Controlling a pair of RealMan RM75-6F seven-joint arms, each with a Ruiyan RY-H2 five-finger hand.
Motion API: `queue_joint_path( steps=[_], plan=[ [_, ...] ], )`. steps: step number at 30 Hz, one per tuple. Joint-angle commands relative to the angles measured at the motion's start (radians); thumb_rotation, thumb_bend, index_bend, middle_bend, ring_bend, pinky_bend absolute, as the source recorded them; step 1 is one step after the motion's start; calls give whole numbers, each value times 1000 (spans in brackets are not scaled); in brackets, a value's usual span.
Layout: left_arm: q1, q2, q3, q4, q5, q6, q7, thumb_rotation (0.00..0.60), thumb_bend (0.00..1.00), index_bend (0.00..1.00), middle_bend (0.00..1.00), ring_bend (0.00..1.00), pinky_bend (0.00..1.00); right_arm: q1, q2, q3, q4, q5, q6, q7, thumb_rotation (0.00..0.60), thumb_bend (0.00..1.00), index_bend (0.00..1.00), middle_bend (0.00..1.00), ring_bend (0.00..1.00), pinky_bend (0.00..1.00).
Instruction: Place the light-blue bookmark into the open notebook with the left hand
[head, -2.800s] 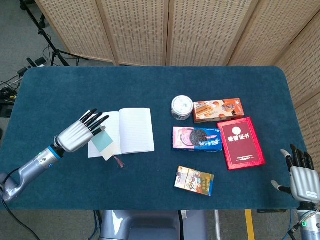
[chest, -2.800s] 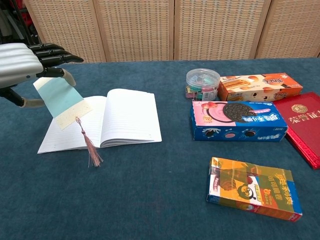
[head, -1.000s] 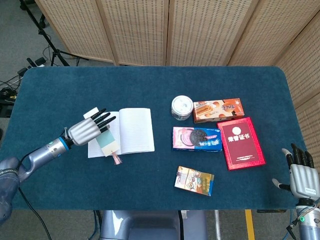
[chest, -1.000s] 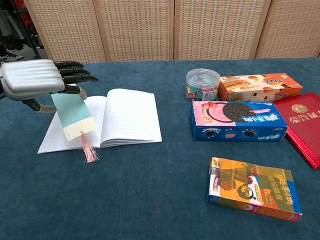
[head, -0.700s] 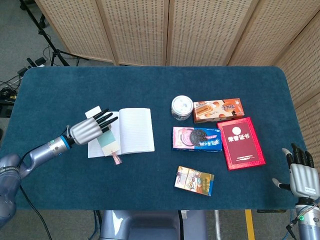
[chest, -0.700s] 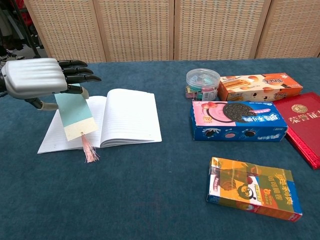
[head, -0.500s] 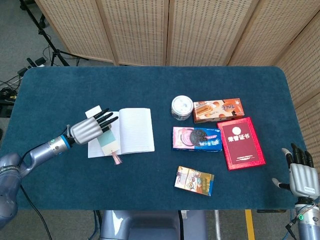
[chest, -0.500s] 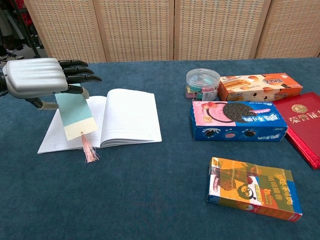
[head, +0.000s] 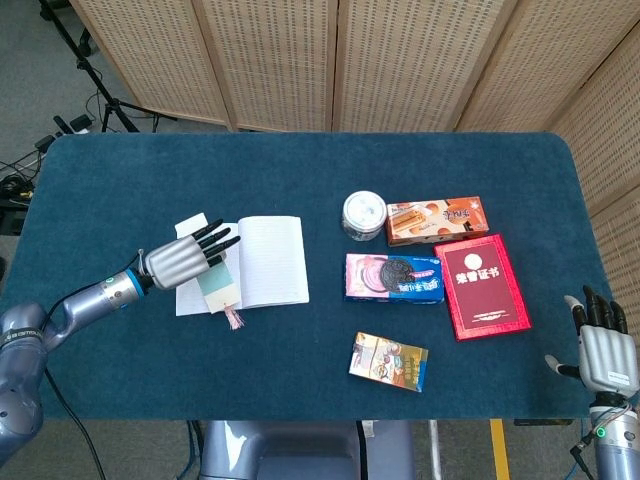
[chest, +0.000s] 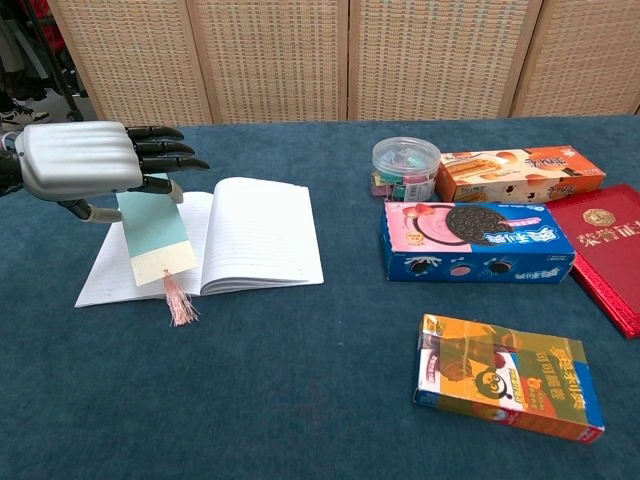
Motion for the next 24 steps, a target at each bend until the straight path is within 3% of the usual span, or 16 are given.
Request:
queue_joint_path(
  steps=[1, 20, 24],
  plan=[
    [-1, -4, 5, 7, 1, -4, -4, 600, 288, 385, 0, 0, 0, 1, -2, 0, 2, 2, -1, -2, 600, 105, 122, 0, 0, 0],
    [-38, -22, 29, 50, 6, -18, -2, 600, 285, 385, 0, 0, 0, 8, -18, 9, 20, 26, -5, -20, 600, 105, 122, 0, 0, 0],
    [-39, -22, 35, 55, 7, -21, 1, 600, 273, 345, 0, 0, 0, 8, -23, 12, 28, 23, 2, -16, 600, 105, 122, 0, 0, 0]
  ],
)
